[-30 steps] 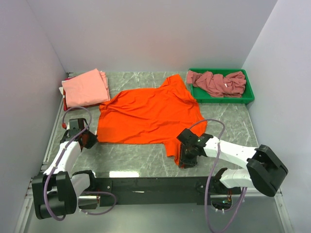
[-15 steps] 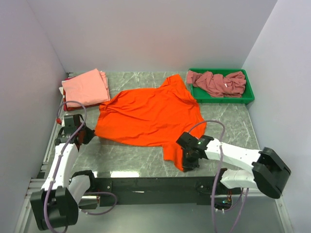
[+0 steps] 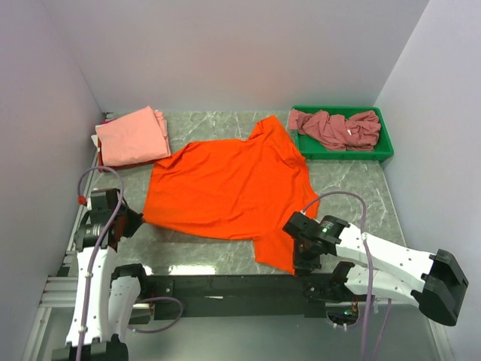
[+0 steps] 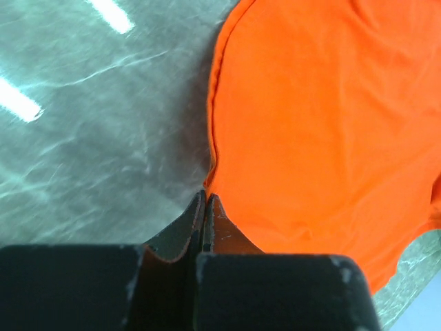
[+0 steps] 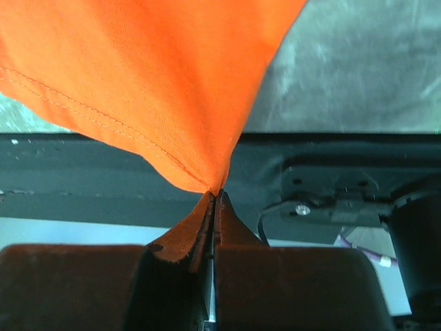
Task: Fold and stack the t-shirts
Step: Flatten the tshirt out, then fold the tshirt
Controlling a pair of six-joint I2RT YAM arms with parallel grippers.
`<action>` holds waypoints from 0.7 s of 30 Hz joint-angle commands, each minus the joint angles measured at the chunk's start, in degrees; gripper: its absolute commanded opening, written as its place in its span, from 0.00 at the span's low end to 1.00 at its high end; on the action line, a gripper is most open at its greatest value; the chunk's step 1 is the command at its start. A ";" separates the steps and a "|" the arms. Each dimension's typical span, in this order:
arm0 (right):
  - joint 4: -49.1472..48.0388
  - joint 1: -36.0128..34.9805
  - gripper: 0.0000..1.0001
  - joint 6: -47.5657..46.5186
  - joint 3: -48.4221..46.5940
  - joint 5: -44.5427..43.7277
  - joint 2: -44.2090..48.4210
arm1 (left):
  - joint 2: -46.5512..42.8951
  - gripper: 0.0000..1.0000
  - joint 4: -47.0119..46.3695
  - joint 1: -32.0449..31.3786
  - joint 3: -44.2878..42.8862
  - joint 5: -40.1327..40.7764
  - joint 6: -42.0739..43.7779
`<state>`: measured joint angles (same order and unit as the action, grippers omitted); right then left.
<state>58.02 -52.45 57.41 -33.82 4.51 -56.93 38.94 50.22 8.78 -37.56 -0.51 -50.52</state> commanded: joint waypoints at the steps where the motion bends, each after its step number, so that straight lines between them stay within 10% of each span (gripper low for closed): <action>1: 5.43 -1.43 0.00 3.23 -2.39 -0.65 2.61 | -4.56 0.01 7.77 0.19 -4.10 2.71 -0.19; 21: 5.10 3.30 0.00 -0.71 -18.11 -13.39 -6.87 | 6.74 0.01 -0.98 0.28 -4.27 -4.23 6.57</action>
<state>65.06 -51.70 59.72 -48.18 -3.95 -61.80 42.70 54.98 8.78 -40.10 -3.07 -46.46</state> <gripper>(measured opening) 0.009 0.015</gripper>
